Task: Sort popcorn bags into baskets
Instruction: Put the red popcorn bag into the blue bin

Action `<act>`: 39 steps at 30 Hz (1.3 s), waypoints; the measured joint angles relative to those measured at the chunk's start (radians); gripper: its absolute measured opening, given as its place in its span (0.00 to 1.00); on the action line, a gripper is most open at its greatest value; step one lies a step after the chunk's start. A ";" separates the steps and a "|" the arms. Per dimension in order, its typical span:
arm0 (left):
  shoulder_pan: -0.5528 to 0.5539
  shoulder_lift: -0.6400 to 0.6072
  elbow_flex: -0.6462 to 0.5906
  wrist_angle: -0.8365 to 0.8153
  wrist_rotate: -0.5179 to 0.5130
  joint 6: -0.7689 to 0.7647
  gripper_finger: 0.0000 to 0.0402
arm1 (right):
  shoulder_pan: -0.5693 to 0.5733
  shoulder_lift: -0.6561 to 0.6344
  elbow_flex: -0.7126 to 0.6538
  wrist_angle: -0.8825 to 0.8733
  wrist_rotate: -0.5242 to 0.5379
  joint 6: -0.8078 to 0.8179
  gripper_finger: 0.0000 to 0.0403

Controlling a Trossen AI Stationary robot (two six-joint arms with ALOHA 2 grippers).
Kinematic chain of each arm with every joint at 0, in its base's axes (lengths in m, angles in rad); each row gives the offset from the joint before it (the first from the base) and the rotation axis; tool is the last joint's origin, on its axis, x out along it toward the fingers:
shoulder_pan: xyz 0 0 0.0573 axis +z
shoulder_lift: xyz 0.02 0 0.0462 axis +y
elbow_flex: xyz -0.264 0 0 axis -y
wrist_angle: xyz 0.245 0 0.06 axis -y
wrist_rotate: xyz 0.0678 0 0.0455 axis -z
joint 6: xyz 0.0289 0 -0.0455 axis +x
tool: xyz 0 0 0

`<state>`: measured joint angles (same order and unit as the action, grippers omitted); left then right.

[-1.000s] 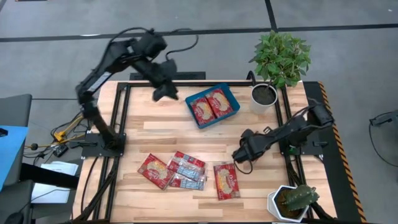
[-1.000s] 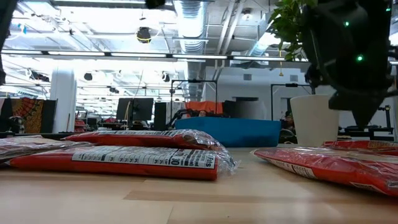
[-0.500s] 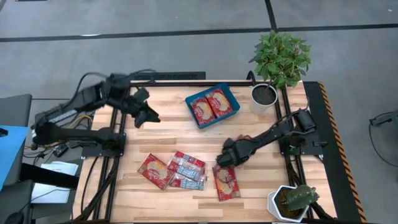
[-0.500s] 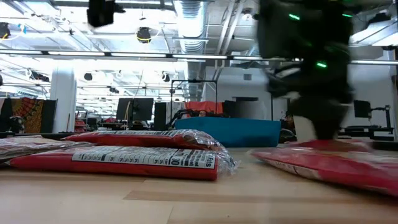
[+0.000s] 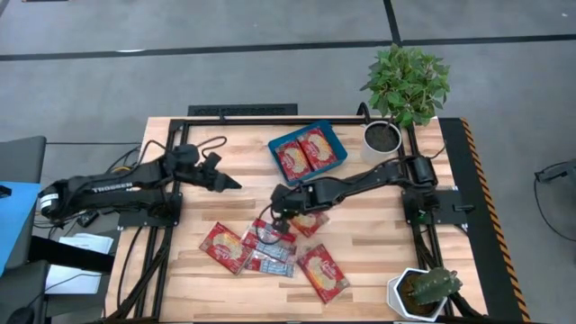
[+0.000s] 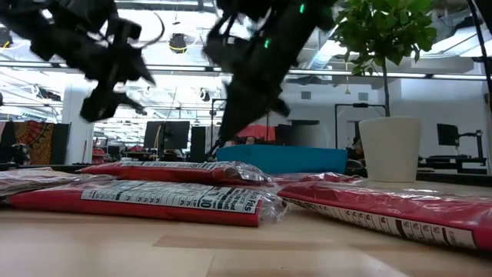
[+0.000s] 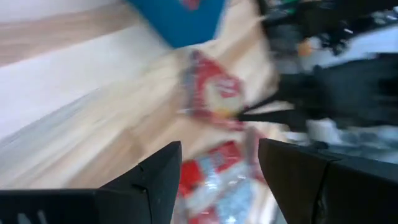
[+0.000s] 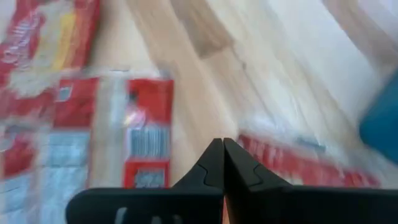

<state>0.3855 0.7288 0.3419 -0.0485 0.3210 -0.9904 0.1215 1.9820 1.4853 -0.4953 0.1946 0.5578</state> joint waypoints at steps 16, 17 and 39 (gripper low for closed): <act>-0.026 0.356 -0.010 0.236 -0.115 0.012 0.50 | 0.148 -0.060 -0.037 -0.520 0.089 0.470 0.03; -0.026 0.384 -0.008 0.255 -0.109 0.013 0.50 | 0.154 -0.061 -0.037 -0.544 0.089 0.486 0.03; -0.074 0.885 0.218 0.424 0.068 0.160 0.61 | 0.148 -0.062 -0.176 -0.454 0.091 0.484 0.07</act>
<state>0.3115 1.6135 0.5595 0.3758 0.3887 -0.8301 0.2691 1.9202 1.3092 -0.9492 0.2861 1.0417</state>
